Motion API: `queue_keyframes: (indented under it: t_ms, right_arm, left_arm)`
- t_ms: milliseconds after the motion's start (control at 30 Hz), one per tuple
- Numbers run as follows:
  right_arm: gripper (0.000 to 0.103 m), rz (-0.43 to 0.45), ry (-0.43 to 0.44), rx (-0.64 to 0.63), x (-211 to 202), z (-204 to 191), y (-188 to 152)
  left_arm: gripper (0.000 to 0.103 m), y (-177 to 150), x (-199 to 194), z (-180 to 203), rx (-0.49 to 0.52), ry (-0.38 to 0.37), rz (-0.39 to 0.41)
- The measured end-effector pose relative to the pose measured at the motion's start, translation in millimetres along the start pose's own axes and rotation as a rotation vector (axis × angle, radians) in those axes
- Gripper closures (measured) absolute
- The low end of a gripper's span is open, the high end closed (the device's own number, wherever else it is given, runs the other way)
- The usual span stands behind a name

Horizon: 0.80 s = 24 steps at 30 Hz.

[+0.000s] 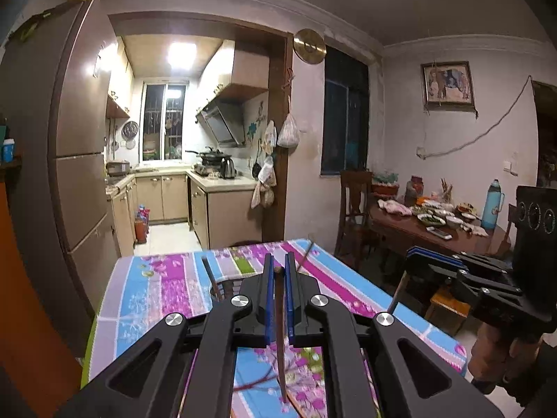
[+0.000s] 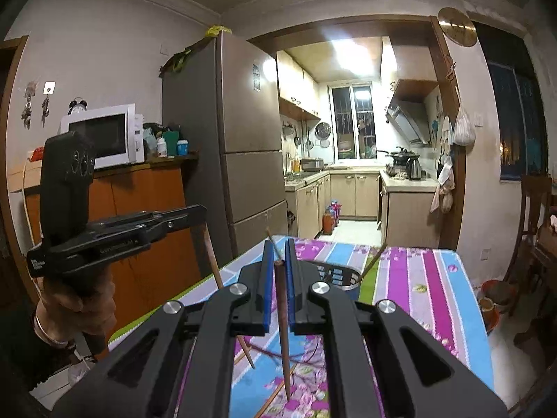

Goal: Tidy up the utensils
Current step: 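Lift the left tool's chopstick over the holder while the right tool carries its chopstick there, then drop the left tool's chopstick into the holder and open while the right tool releases its chopstick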

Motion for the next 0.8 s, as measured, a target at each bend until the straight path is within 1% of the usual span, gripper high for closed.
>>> queue_keyframes:
  t_ms: [133, 267, 500, 600, 700, 800]
  right_arm:
    - [0.098, 0.033, -0.008, -0.001, 12, 6, 24]
    - [0.098, 0.07, -0.019, -0.016, 23, 9, 46]
    - [0.098, 0.136, -0.044, -0.042, 53, 17, 92]
    - [0.098, 0.166, -0.071, -0.059, 70, 23, 108]
    - [0.098, 0.183, -0.084, -0.043, 93, 34, 120]
    - [0.098, 0.205, -0.104, -0.047, 111, 42, 126]
  left_arm:
    - [0.096, 24, 14, -6, 0.009, 0.019, 0.042]
    - [0.096, 50, 30, -11, 0.029, 0.055, 0.088]
    - [0.096, 101, 56, -37, 0.026, 0.139, 0.204]
    - [0.096, 117, 69, -48, 0.016, 0.177, 0.246]
    - [0.096, 123, 92, -56, 0.007, 0.203, 0.251]
    - [0.096, 122, 116, -57, 0.043, 0.244, 0.243]
Point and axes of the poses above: each gripper's, at about its wrist camera, not at the fingertips, and x roughly the way its jaws point, z to its right, y to its top, the point moved 8 cm from there along x, roughly the way its jaws point, and after that the axes turned 8 degrees about x, right-handed, at the moved point
